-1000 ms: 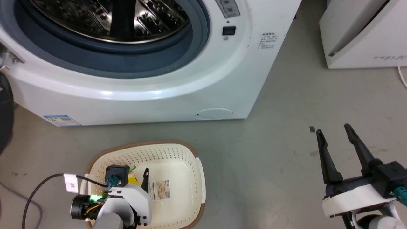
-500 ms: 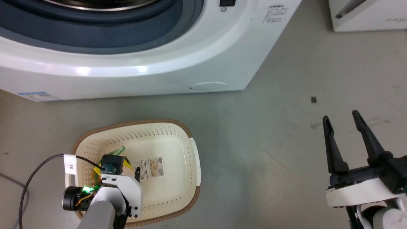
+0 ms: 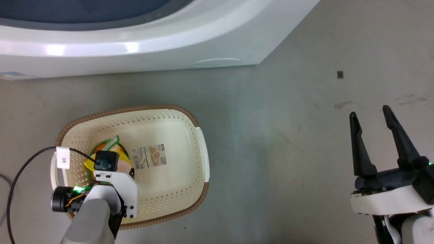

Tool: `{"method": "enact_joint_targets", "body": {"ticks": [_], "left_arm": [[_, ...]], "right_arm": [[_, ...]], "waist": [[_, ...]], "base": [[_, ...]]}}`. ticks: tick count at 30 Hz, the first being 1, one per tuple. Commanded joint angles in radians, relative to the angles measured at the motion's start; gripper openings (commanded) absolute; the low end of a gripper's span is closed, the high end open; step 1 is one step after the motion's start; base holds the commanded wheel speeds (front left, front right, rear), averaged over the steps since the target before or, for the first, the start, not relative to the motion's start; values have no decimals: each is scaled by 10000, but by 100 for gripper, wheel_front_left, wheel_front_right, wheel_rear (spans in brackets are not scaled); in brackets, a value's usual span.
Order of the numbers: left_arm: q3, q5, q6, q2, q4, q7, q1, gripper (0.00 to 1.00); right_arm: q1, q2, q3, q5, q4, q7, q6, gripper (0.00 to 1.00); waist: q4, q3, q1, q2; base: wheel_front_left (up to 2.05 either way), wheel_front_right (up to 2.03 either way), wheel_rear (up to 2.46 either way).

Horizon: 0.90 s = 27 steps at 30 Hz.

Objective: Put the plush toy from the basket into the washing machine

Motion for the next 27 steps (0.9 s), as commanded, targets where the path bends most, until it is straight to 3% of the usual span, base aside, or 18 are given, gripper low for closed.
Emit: {"method": "enact_joint_targets", "body": {"ticks": [1, 12, 14, 15, 16, 27], "left_arm": [[-88, -71, -7, 92, 283, -3, -304, 100], [-465, -298, -69, 319, 1418, 210, -1164, 100], [-495, -383, -101, 357, 1621, 255, -1323, 44], [-493, -444, -120, 377, 1724, 243, -1394, 10], [-488, -518, -198, 390, 1827, 213, -1455, 0], [-756, -955, -569, 586, 2959, -422, -1543, 0]], "right_arm": [[-192, 1, -46, 31, -100, -101, -7, 100], [-435, 1, -63, 28, -332, -331, -8, 100], [-496, 1, -72, 25, -364, -372, -8, 100], [-526, 1, -76, 25, -374, -392, -8, 100], [-556, 1, -76, 23, -379, -413, -8, 100], [-909, 1, -54, 98, -266, -643, -9, 100]], "waist": [[-12, 254, -1, 0], [-84, 1330, -1, 0], [-94, 1512, -1, 0], [-102, 1592, -1, 0], [-113, 1665, -1, 0], [-256, 1644, -1, 0]], "base": [[0, 0, 0], [0, 0, 0], [0, 0, 0], [0, 0, 0], [0, 0, 0], [0, 0, 0]]}}
